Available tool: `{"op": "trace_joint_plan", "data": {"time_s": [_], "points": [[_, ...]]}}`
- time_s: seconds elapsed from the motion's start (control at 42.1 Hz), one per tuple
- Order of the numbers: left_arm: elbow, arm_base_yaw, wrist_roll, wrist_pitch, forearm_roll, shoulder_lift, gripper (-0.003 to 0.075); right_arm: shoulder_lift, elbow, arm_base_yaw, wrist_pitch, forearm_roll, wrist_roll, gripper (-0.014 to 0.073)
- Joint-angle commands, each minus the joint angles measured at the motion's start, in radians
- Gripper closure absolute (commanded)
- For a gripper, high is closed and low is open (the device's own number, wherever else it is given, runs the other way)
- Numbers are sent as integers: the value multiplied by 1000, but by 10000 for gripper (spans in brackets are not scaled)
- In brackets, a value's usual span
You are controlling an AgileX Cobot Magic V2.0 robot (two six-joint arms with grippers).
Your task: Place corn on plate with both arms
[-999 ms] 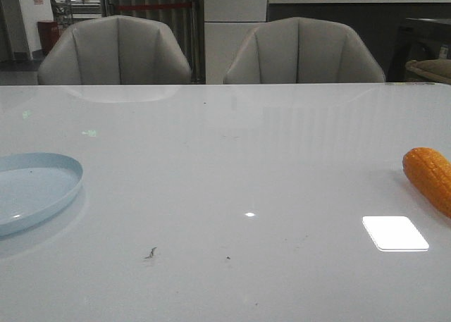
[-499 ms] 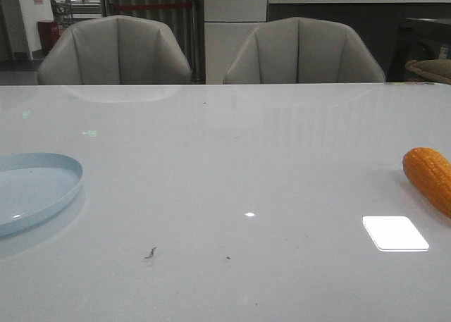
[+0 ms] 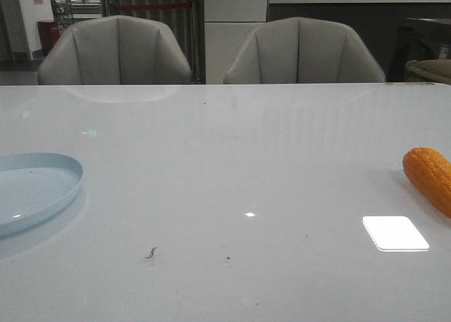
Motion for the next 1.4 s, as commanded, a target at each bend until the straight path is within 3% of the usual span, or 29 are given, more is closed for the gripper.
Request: {"op": "trace_joint_plan", "data": {"time_s": [0.0,0.166,0.38,0.642,0.951,1.237,1.379], "points": [[3,1,-6,-118,-5,6,631,-4,-17,-3,-125,-3,-7,529],[-34,1,-6,-266,10,6,631,-4,-55,0,-237,10,-5,529],[-242,1,-6,-168,132,28,631,32,-313,0,-143,10,-8,529],[-483,1,-6,-95,132,283,631,349,-577,-1,-79,10,-8,529],[-503,1,-6,-98,132,625,631,659,-591,-1,-62,10,-8,529],[-503,1,-6,-96,125,850,631,806,-591,-1,-11,10,-8,528],[-503,1,-6,-85,125,886,624,844,-591,-1,15,7,-8,456]]}}
